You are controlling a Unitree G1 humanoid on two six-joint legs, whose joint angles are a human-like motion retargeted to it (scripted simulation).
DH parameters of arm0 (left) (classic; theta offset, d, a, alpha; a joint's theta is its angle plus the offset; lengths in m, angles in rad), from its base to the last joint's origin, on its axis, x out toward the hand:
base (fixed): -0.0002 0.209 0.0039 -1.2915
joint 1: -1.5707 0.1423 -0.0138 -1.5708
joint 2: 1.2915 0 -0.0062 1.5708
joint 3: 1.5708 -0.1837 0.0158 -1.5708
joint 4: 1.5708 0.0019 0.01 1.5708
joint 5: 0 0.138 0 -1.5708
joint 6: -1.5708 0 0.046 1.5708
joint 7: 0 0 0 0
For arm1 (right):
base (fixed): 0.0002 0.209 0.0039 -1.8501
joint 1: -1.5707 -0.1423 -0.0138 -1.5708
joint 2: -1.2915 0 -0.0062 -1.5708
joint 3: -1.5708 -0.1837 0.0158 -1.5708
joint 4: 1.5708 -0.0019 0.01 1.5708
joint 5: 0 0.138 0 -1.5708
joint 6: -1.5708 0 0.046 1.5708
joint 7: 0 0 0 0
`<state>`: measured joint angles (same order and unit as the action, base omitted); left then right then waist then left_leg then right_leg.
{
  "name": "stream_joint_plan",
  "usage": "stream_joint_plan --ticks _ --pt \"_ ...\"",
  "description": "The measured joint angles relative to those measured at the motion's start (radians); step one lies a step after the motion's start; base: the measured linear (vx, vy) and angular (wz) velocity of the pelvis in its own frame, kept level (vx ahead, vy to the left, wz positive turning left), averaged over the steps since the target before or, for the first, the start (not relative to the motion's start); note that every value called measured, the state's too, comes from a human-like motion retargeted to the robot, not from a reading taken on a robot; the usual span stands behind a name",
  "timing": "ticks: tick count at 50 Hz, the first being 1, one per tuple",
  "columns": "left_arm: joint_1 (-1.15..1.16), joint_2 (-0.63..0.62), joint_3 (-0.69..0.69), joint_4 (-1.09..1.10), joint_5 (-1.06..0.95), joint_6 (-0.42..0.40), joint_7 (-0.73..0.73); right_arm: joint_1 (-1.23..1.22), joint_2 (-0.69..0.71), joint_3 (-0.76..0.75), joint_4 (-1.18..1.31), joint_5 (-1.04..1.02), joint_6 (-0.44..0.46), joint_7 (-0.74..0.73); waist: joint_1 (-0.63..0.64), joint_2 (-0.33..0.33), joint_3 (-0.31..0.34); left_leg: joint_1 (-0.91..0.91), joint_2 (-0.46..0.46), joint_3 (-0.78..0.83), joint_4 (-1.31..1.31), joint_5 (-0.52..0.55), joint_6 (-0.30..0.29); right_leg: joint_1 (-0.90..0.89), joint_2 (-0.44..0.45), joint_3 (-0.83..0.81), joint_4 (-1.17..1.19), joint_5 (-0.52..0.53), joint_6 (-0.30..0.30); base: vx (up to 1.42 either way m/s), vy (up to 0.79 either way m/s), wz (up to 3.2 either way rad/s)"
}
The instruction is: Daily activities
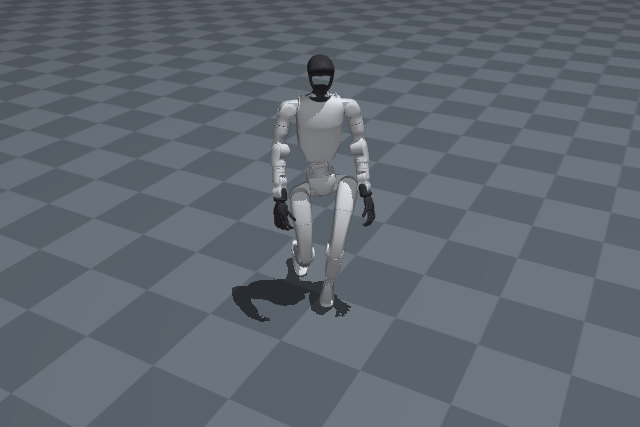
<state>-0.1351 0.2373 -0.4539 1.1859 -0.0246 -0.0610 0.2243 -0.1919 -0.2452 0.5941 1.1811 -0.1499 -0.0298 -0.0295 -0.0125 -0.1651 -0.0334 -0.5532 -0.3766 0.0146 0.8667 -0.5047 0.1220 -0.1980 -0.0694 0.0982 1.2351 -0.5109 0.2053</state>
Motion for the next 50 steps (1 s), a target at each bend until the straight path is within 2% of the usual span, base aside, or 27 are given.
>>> stream_joint_plan --ticks 3,5,9,13,17,25,30,50 --pt "-0.015 0.004 -0.011 -0.005 0.019 0.002 0.008 0.034 -0.010 -0.005 0.014 -0.005 0.002 0.004 -0.022 -0.011 -0.002 0.037 -0.025 -0.006 -0.010 -0.024 0.018 -0.065 -0.020 0.003 0.153 0.110 0.041 -0.01 0.02 0.36" --pt "-0.026 0.005 -0.016 -0.007 0.030 0.005 0.016 0.047 -0.017 -0.016 0.019 -0.006 0.004 -0.003 -0.036 -0.006 -0.002 0.062 -0.029 -0.013 -0.017 -0.041 0.026 -0.115 -0.040 -0.004 0.230 0.127 0.033 -0.01 0.02 0.29" --pt "-0.047 0.000 -0.015 -0.003 0.047 0.019 0.025 0.056 -0.026 -0.048 0.022 0.006 0.010 -0.030 -0.057 0.021 0.002 0.123 -0.016 -0.031 -0.046 -0.063 0.023 -0.220 -0.094 -0.029 0.267 0.036 -0.043 -0.01 0.02 0.25" --pt "-0.069 -0.011 -0.009 0.011 0.053 0.031 0.025 0.052 -0.033 -0.077 0.021 0.026 0.020 -0.061 -0.072 0.062 0.010 0.177 0.018 -0.051 -0.071 -0.076 0.005 -0.316 -0.106 -0.055 0.163 -0.073 -0.109 0.00 0.00 0.21" --pt "-0.088 -0.019 -0.010 0.019 0.053 0.035 0.019 0.046 -0.036 -0.095 0.025 0.042 0.033 -0.087 -0.072 0.111 0.013 0.209 0.066 -0.071 -0.070 -0.099 -0.012 -0.389 -0.053 -0.067 -0.016 -0.107 -0.127 0.00 0.00 0.05" --pt "-0.088 -0.034 -0.025 0.000 0.054 0.032 -0.003 0.011 -0.023 -0.095 0.029 0.051 0.052 -0.110 -0.026 0.198 0.008 0.259 0.156 -0.111 -0.035 -0.186 -0.017 -0.432 0.099 -0.049 -0.318 -0.047 -0.118 0.00 0.00 0.00" --pt "-0.055 -0.043 -0.029 -0.006 0.052 0.029 -0.006 0.001 -0.015 -0.084 0.026 0.047 0.050 -0.117 -0.002 0.210 0.017 0.294 0.167 -0.132 0.031 -0.251 -0.012 -0.423 0.125 -0.066 -0.300 -0.047 -0.134 0.00 0.00 0.00" --pt "-0.007 -0.023 -0.019 -0.015 0.048 0.027 -0.011 -0.008 -0.007 -0.068 -0.012 0.049 0.035 -0.108 0.017 0.247 0.028 0.412 0.244 -0.225 0.047 -0.272 -0.042 -0.310 0.213 -0.112 -0.420 -0.004 -0.171 0.00 0.00 0.00"
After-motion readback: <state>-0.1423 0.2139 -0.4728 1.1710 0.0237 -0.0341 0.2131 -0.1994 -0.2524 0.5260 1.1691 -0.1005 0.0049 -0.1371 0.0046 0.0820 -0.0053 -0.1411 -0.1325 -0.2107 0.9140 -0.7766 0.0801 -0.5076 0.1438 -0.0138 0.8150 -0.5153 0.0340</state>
